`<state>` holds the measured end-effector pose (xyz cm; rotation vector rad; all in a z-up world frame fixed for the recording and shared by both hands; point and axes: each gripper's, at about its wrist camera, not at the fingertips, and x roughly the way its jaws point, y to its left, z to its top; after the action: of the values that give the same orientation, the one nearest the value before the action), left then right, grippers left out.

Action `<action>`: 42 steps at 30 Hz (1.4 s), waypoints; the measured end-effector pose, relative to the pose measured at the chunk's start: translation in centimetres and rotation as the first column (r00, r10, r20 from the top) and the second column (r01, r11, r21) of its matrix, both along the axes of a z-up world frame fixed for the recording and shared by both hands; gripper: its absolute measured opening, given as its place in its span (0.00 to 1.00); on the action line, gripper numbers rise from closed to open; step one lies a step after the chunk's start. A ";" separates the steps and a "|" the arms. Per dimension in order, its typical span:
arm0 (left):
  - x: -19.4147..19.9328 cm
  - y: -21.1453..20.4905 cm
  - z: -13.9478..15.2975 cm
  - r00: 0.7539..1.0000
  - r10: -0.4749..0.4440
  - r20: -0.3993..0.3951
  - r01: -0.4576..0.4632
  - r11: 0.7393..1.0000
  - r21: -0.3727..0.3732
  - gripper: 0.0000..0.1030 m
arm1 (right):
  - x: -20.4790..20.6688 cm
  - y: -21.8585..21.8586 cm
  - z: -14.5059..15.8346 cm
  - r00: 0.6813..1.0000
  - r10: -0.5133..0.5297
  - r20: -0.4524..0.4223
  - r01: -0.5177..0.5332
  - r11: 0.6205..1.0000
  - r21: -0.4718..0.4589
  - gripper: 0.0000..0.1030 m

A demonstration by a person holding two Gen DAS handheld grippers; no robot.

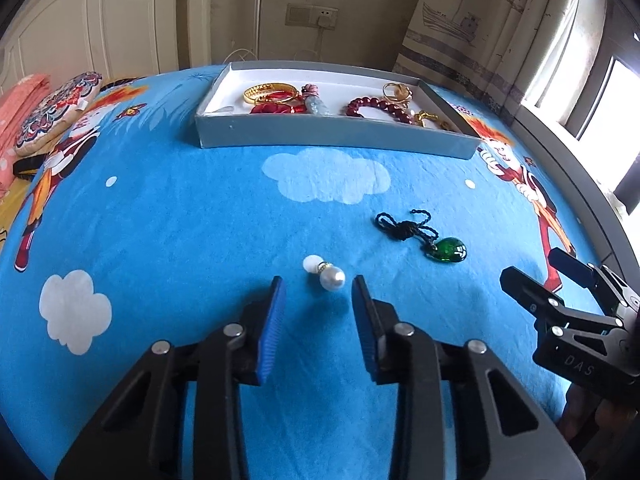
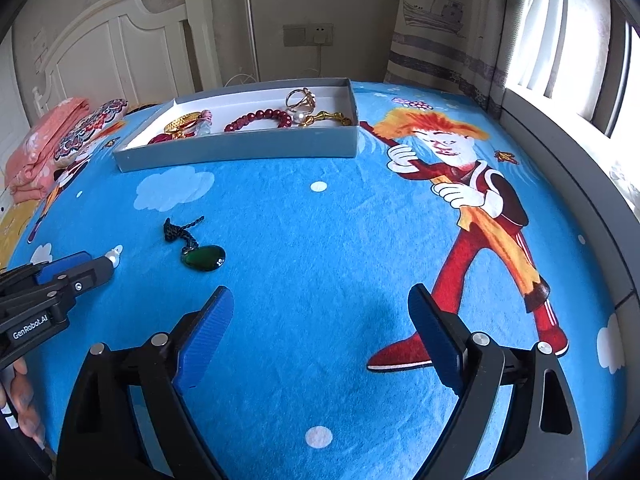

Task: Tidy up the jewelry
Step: 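Grasp the second pearl earring with the left tool, then grasp the green pendant on black cord with the right tool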

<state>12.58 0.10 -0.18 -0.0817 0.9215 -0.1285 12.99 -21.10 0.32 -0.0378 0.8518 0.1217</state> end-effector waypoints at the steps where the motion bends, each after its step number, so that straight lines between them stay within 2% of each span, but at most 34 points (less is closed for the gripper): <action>1: 0.1 0.0 0.0 1.000 -0.002 0.000 0.002 1.000 0.002 0.27 | 0.0 0.1 0.0 1.000 0.002 0.000 -0.002 1.000 0.001 0.81; 5: 0.5 -0.3 0.0 1.000 -0.008 0.000 0.008 1.000 0.010 0.22 | 0.1 0.2 -0.1 1.000 0.008 -0.003 -0.008 1.000 0.003 0.81; 14: 0.8 -1.8 -0.2 0.999 -0.036 0.025 0.033 0.992 0.118 0.13 | 0.1 0.3 -0.3 1.000 0.011 -0.009 -0.011 1.000 0.003 0.81; 21: 1.0 -1.1 -0.2 1.000 -0.014 0.027 0.011 0.994 0.109 0.13 | 0.1 0.9 -0.1 1.000 0.031 -0.006 -0.031 1.000 0.002 0.81; 28: 0.9 0.5 -0.2 0.999 0.016 0.030 -0.019 0.995 0.097 0.13 | 1.2 2.8 0.1 0.993 0.120 -0.009 -0.120 0.993 0.000 0.81; 33: 0.8 0.9 -0.2 0.999 0.022 0.031 -0.024 0.996 0.085 0.13 | 2.3 4.5 0.1 0.985 0.173 -0.018 -0.174 0.981 -0.079 0.81; 37: 0.8 1.2 -0.2 0.999 0.029 0.033 -0.032 0.996 0.079 0.13 | 3.3 5.0 -0.5 0.983 0.180 -0.043 -0.184 0.978 -0.098 0.81; 42: 0.8 1.4 -0.2 0.999 0.031 0.033 -0.033 0.997 0.073 0.13 | 4.2 5.1 -0.9 0.982 0.181 -0.056 -0.185 0.980 -0.079 0.80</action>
<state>13.42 1.46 -0.36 -0.0260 0.8915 -0.0657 17.17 -16.03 -0.54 -0.1934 0.9013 0.2605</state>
